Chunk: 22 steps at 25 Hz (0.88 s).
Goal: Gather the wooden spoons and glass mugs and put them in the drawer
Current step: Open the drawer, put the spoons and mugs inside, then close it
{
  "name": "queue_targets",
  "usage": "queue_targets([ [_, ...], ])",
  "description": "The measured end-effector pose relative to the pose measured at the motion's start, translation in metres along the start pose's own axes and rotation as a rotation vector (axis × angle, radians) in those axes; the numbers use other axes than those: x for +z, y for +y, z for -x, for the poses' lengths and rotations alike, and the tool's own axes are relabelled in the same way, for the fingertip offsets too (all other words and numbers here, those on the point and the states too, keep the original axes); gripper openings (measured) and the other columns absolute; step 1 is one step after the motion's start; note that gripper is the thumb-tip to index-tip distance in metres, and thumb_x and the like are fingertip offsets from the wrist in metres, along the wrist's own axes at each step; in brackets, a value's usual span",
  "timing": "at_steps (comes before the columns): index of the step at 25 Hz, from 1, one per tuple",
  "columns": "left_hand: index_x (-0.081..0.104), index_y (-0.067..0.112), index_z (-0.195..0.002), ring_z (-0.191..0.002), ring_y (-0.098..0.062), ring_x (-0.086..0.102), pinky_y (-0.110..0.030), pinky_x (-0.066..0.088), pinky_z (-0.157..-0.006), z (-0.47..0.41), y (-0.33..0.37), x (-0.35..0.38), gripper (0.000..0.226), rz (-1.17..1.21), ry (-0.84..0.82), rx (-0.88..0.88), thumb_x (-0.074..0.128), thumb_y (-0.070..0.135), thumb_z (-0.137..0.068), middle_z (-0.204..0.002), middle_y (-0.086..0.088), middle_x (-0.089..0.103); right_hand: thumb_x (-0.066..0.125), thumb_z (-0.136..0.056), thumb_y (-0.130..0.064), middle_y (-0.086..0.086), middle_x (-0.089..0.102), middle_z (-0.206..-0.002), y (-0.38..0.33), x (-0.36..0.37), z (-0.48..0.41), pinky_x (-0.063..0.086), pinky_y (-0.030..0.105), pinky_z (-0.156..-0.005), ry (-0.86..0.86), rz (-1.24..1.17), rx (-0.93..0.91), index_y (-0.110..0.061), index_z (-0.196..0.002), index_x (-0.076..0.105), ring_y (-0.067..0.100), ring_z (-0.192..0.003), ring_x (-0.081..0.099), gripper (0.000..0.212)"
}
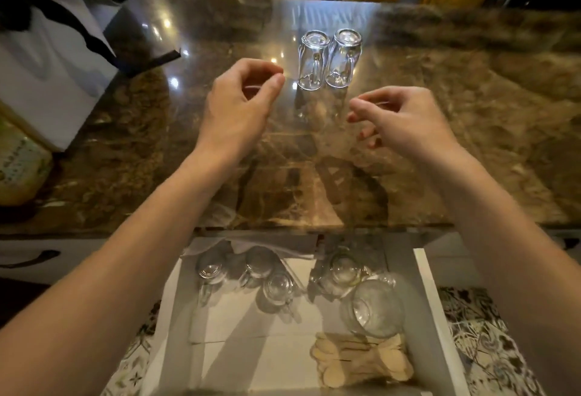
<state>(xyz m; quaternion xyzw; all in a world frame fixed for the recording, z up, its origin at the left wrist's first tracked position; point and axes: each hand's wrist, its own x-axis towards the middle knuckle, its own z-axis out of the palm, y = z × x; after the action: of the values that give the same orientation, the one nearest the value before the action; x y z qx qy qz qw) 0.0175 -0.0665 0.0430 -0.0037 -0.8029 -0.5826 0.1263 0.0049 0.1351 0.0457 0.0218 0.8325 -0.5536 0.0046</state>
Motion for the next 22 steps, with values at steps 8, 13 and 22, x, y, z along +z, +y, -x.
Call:
queue_targets([
  [8,0.064,0.013,-0.108,-0.085,-0.005,0.061,-0.036,0.053,-0.086,-0.058,-0.041,0.063,0.024,0.045,0.138,-0.092,0.062,0.025,-0.088,-0.099,0.003,0.066,0.069,-0.083,-0.024,0.008,0.071,-0.097,0.020,0.026,-0.072,0.052,0.020,-0.052,0.290,-0.125,-0.035,-0.012,-0.100,0.066,0.016,-0.070,0.068,0.021],
  [13,0.064,0.018,-0.114,-0.083,0.000,0.059,-0.017,0.048,-0.081,-0.071,-0.056,0.087,0.032,-0.084,0.027,-0.124,0.062,0.035,-0.086,-0.105,0.005,0.068,0.070,-0.082,-0.028,0.006,0.069,-0.105,0.037,0.037,-0.101,0.053,0.045,-0.087,0.301,0.000,0.035,-0.012,-0.106,0.065,0.024,-0.098,0.065,0.030],
  [22,0.067,0.017,-0.107,-0.086,-0.003,0.062,-0.020,0.050,-0.084,-0.103,-0.052,0.095,0.030,-0.176,0.040,-0.091,0.063,0.038,-0.085,-0.099,0.004,0.070,0.069,-0.081,-0.038,-0.001,0.073,-0.096,0.030,0.034,-0.129,0.052,0.034,-0.088,0.296,0.234,0.011,-0.016,-0.095,0.072,0.015,-0.093,0.065,0.026],
])
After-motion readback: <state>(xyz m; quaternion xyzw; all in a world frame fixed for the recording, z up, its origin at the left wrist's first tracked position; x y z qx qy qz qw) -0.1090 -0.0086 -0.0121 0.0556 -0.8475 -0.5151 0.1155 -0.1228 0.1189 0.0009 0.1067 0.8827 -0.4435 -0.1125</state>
